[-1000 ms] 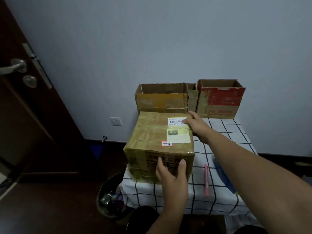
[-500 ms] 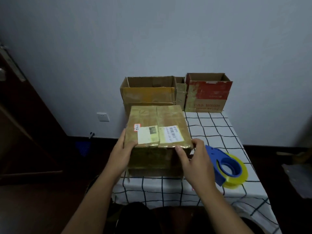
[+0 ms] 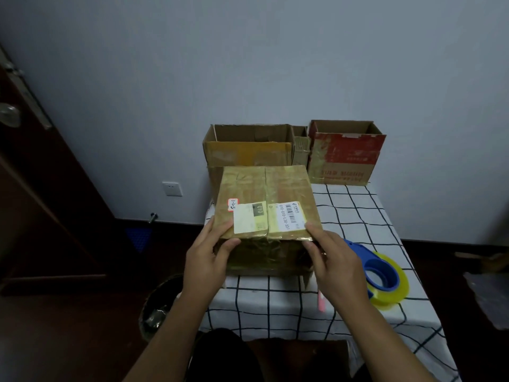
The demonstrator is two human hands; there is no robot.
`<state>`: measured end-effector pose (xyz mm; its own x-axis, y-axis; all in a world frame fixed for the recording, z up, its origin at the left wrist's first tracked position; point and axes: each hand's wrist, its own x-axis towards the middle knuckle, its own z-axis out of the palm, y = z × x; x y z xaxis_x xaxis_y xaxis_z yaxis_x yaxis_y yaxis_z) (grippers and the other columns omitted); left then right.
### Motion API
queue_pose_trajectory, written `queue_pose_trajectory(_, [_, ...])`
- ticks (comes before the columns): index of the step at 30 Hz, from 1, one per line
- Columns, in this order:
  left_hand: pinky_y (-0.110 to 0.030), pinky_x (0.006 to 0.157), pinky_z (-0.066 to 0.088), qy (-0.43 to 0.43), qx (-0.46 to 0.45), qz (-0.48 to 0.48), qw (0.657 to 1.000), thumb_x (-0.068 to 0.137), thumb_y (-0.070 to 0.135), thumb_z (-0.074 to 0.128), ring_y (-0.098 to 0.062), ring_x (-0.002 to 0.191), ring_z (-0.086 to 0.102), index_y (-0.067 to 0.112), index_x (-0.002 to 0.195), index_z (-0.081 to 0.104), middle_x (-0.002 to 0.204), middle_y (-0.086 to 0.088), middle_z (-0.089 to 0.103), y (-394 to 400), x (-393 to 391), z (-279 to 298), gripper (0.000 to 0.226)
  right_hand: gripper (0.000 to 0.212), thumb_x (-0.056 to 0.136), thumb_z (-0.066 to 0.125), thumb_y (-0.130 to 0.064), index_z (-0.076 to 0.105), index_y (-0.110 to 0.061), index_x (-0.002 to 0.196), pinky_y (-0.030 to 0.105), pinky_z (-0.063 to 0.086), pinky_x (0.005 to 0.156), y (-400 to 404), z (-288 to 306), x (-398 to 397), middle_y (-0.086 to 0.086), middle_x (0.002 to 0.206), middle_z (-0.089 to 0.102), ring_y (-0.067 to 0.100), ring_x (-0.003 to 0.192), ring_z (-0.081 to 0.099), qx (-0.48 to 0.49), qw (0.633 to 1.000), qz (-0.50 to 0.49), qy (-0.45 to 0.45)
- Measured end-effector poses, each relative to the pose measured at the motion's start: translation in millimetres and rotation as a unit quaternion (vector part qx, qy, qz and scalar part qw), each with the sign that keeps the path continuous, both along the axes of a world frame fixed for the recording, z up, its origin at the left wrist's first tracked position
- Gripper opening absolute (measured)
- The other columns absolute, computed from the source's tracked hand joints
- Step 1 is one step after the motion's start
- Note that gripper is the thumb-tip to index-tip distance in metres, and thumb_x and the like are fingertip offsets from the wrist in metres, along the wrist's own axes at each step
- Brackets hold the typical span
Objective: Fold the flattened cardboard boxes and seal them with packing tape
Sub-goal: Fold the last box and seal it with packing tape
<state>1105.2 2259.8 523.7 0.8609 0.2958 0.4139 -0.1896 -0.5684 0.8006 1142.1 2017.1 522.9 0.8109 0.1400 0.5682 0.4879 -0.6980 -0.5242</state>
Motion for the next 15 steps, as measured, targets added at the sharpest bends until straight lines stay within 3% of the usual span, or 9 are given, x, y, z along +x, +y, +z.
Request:
queue_pose_trajectory(5, [-0.002,0.087,0.039,-0.009,0.012,-0.004,1.000,0.092,0.022,0.065,0.020,0.114,0.045,0.024,0.123,0.065,0.131,0.026,0.047,-7.8,4.2,-7.8,0.031,0.040,0.096,0.051,-0.031,0.061,-0.020,0.132,0.032,0.053,0.061,-7.4,-9.8,3.7,0.001,0.107,0.067,0.019,0.085,0.065,-0.022,1.000,0.001,0.000])
queue_pose_trajectory(10, [-0.023,0.095,0.046,0.013,0.007,-0.011,1.000,0.091,0.046,0.056,-0.001,0.124,0.048,0.042,0.127,0.057,0.145,0.011,0.048,-8.8,1.0,-7.6,0.037,0.042,0.100,0.046,-0.034,0.054,-0.025,0.140,0.035,0.055,0.056,-13.1,-10.2,3.8,0.001,0.111,0.064,0.022,0.084,0.066,-0.048,0.999,0.015,-0.008])
queue_pose_trajectory(13, [-0.029,0.104,0.037,0.054,0.038,0.012,0.998,0.092,0.057,0.053,-0.015,0.140,0.036,0.049,0.134,0.050,0.157,0.003,0.033,-9.2,-0.8,-4.1,0.043,0.057,0.100,0.049,-0.039,0.024,-0.046,0.151,0.028,0.050,0.076,-25.4,-6.1,-1.5,-0.016,0.124,0.055,0.006,0.101,0.061,0.010,0.991,0.060,0.117])
queue_pose_trajectory(15, [-0.039,0.110,0.026,0.065,0.079,0.043,0.994,0.093,0.059,0.049,-0.022,0.148,0.016,0.046,0.143,0.041,0.163,0.000,0.015,-14.6,-4.4,-0.3,0.052,0.068,0.098,0.051,-0.043,0.013,-0.043,0.155,0.030,0.048,0.090,-47.3,-13.4,-2.8,-0.017,0.129,0.051,0.004,0.110,0.056,0.062,0.977,0.037,0.199])
